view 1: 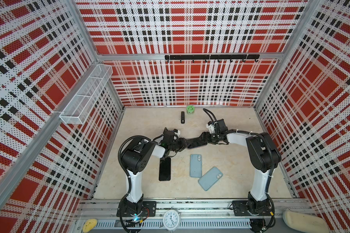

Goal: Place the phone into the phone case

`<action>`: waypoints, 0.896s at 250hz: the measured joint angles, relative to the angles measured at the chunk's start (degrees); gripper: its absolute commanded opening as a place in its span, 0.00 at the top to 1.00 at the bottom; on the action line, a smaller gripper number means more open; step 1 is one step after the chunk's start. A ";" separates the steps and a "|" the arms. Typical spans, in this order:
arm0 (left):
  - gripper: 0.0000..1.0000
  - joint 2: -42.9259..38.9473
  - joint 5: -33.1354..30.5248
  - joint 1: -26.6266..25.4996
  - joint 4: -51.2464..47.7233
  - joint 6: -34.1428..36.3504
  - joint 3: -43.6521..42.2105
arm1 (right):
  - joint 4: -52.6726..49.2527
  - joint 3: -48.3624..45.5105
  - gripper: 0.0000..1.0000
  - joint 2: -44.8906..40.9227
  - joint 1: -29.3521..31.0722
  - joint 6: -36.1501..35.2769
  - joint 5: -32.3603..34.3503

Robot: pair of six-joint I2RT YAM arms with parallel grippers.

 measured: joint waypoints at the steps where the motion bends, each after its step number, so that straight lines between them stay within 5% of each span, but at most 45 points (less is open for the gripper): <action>1: 0.62 0.00 -0.02 -0.02 0.00 -0.02 0.00 | 0.02 0.00 0.28 0.02 0.00 0.02 -0.02; 107: 0.74 0.61 -0.87 -2.29 12.90 -7.80 -1.18 | 5.49 -0.83 0.30 1.38 0.00 3.37 -3.19; 224: 0.98 1.22 -1.66 -2.14 13.84 -9.33 -2.25 | 6.80 -1.09 0.30 1.62 -0.02 4.55 -3.65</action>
